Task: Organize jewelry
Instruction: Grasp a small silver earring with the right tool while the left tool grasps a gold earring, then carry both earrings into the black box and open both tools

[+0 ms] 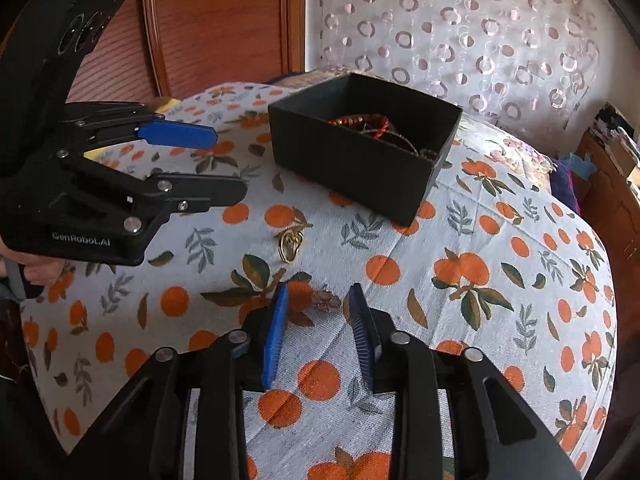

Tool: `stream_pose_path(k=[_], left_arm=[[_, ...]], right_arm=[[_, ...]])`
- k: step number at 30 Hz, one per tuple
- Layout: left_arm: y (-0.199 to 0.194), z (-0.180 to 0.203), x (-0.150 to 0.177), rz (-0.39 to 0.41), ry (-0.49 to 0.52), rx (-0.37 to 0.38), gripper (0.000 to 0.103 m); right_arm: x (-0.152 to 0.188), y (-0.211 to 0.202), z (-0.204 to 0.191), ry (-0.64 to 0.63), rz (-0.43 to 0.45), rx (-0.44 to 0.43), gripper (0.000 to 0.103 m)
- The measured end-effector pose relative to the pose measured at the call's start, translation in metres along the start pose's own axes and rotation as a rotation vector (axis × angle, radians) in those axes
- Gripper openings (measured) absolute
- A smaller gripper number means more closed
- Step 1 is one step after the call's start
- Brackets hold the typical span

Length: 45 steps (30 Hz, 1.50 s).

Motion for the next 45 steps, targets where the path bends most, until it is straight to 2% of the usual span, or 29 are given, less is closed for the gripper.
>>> stream_pose_path(k=[2,4,8,19,20,27,34,40,45], left_arm=[[0.003,0.0,0.003,-0.007,-0.007,0.006,0.062],[0.007,0.003,0.005,-0.011,-0.011,0.017,0.062],[0.012,0.012,0.004,-0.013,-0.009,0.032,0.062],[0.026,0.046,-0.002,-0.019,0.011,0.08,0.062],[0.028,0.048,-0.002,-0.022,0.009,0.086,0.06],[0.036,0.057,0.002,-0.048,0.028,0.1,0.032],[0.039,0.06,0.002,-0.053,0.037,0.111,0.011],[0.034,0.058,0.0,-0.038,0.037,0.104,0.01],[0.019,0.05,-0.014,0.007,0.031,0.088,0.01]], right_arm=[[0.001,0.002,0.002,0.006,-0.002,0.009,0.024],[-0.001,0.004,0.006,0.022,-0.002,0.023,0.017],[-0.002,0.0,0.01,0.006,0.002,0.035,0.016],[-0.002,-0.017,0.038,0.08,0.041,0.05,0.016],[-0.002,-0.018,0.039,0.083,0.045,0.052,0.017],[-0.002,-0.019,0.041,0.077,0.045,0.06,0.017],[-0.008,-0.019,0.039,0.077,0.051,0.056,0.017],[-0.015,-0.021,0.038,0.071,0.06,0.056,0.017],[-0.027,-0.022,0.042,0.076,0.075,0.062,0.017]])
Point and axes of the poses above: each gripper's, at about its wrist camera, not at the fingertips, and y roughly the way its jaws point, z to its right, x to its underside, the point moved 8 cm from there along y, roughly the way its jaws point, and after that the axes turned 8 degrees about x, right-handed, at the moved point
